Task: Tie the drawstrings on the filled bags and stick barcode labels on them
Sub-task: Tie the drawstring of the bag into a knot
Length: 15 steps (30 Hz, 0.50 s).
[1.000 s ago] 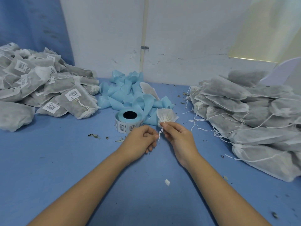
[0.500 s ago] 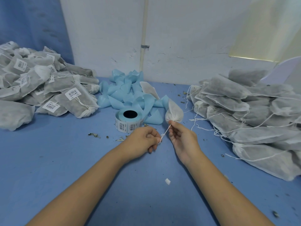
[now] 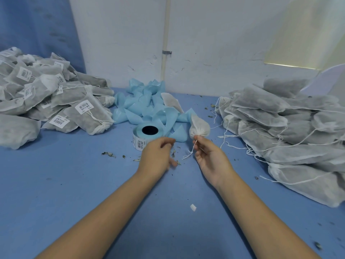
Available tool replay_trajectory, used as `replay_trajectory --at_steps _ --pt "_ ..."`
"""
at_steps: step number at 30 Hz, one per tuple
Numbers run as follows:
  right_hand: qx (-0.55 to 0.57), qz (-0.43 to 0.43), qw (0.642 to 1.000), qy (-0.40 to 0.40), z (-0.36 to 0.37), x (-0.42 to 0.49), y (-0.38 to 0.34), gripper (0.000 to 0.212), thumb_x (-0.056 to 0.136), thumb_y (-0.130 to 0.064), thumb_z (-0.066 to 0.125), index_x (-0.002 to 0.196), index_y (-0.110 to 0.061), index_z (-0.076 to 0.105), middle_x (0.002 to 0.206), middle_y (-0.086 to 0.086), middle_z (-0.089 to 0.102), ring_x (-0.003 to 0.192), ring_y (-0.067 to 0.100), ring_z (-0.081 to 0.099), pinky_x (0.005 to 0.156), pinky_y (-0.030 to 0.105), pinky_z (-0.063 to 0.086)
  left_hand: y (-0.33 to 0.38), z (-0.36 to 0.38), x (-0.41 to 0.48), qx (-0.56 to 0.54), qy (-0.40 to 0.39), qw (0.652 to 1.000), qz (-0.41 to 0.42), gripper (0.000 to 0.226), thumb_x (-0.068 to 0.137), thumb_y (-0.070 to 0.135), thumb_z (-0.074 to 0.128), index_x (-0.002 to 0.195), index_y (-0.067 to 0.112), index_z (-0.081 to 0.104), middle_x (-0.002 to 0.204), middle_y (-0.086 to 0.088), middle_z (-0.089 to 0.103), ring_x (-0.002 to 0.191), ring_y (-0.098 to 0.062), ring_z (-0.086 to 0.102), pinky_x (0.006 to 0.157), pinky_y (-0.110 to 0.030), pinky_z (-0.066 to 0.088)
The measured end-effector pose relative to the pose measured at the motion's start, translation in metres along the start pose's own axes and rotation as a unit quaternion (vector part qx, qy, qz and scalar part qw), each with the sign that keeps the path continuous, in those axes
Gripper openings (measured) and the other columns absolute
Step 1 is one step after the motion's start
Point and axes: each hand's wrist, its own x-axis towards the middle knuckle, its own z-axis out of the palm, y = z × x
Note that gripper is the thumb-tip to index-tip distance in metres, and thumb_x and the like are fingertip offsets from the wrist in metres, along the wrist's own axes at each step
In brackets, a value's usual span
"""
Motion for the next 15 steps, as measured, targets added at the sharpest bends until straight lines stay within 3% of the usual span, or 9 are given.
replay_trajectory --at_steps 2,4,6,9,11,15 --pt "-0.041 -0.021 0.999 -0.008 0.001 0.000 0.003 0.011 0.090 -0.010 0.059 0.086 -0.011 0.069 0.079 -0.004 0.060 0.062 0.005 0.047 0.055 0.011 0.040 0.008 0.007 -0.003 -0.118 -0.031 0.992 -0.035 0.018 0.099 0.007 0.041 0.105 0.011 0.058 0.101 -0.002 0.063 0.049 -0.012 0.065 0.044 -0.020 0.048" --pt "-0.070 -0.034 0.997 -0.017 0.002 0.001 0.004 0.011 0.089 -0.012 0.059 0.086 -0.012 0.070 0.080 -0.004 0.058 0.064 0.007 0.042 0.053 0.014 0.035 0.015 0.014 -0.008 -0.220 -0.085 0.969 -0.078 0.017 0.100 0.006 0.041 0.099 0.007 0.058 0.094 -0.004 0.065 0.057 -0.013 0.069 0.049 -0.018 0.053" --pt "-0.086 -0.036 0.995 -0.025 0.003 0.000 0.004 0.010 0.089 -0.012 0.060 0.087 -0.011 0.070 0.081 0.000 0.059 0.067 0.008 0.044 0.055 0.016 0.035 0.015 0.019 -0.010 -0.252 -0.126 0.955 -0.096 0.020 0.100 0.006 0.042 0.095 0.006 0.061 0.083 -0.003 0.071 0.066 -0.013 0.071 0.061 -0.020 0.057" --pt "-0.093 -0.037 0.995 -0.030 0.003 0.000 0.004 0.011 0.089 -0.010 0.059 0.086 -0.008 0.069 0.074 0.001 0.059 0.058 0.009 0.046 0.051 0.017 0.034 0.011 0.019 -0.009 -0.207 -0.132 0.966 -0.076 0.017 0.097 0.009 0.051 0.090 0.008 0.066 0.074 0.000 0.072 0.069 -0.008 0.068 0.070 -0.018 0.056" --pt "-0.095 -0.039 0.994 -0.022 0.003 0.000 0.004 0.010 0.088 -0.007 0.059 0.086 -0.005 0.068 0.072 0.002 0.057 0.057 0.010 0.039 0.052 0.019 0.029 0.009 0.018 -0.007 -0.161 -0.108 0.980 -0.050 0.014 0.093 0.009 0.058 0.083 0.009 0.068 0.069 -0.001 0.067 0.063 -0.006 0.061 0.067 -0.015 0.054" --pt "-0.060 -0.023 0.998 0.022 0.003 -0.001 0.004 0.004 0.082 -0.002 0.063 0.080 0.001 0.065 0.056 0.000 0.051 0.047 0.007 0.039 0.046 0.016 0.035 0.007 0.018 -0.008 -0.092 -0.117 0.988 -0.027 0.013 0.089 0.004 0.061 0.080 0.008 0.069 0.061 0.000 0.065 0.053 -0.005 0.057 0.059 -0.014 0.050"
